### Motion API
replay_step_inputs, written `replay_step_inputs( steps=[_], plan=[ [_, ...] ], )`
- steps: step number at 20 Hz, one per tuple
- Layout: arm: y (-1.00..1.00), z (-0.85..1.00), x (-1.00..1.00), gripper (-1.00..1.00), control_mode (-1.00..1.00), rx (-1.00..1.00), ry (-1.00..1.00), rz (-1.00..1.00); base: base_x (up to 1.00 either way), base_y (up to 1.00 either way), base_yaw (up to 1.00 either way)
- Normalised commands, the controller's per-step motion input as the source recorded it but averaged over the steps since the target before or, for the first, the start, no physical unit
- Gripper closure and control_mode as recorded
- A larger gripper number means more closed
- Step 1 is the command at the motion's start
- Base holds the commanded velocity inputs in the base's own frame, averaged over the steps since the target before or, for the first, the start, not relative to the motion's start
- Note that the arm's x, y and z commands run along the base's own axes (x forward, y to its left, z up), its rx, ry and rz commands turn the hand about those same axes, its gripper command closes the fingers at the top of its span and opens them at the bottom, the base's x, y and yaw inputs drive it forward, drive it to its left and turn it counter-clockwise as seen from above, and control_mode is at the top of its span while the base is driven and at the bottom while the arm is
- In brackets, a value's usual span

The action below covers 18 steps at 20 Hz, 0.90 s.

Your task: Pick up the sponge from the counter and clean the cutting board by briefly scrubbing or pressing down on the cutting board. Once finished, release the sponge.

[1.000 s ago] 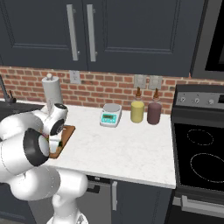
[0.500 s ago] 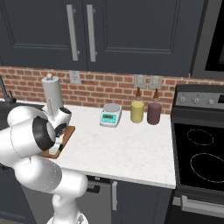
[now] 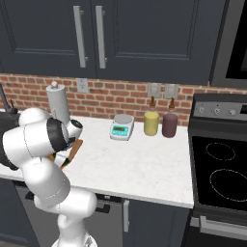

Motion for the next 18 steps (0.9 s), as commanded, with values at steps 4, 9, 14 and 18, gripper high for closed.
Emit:
replay_step_inputs(
  steps=[4,9,14,18],
  plan=[
    [0.51,-0.69,0.00,1.00,-1.00,0.10,0.00,-0.10,0.00,0.00,0.00],
    [0.33,-0.51,0.09,1.00,-1.00,0.03,-0.07,-0.13,0.00,0.00,0.00],
    [0.34,-0.32,0.05,1.00,-1.00,0.00,-0.17,-0.15,0.00,0.00,0.00],
    [0.37,-0.37,0.01,1.00,-1.00,0.00,-0.25,-0.17,0.00,0.00,0.00]
  ],
)
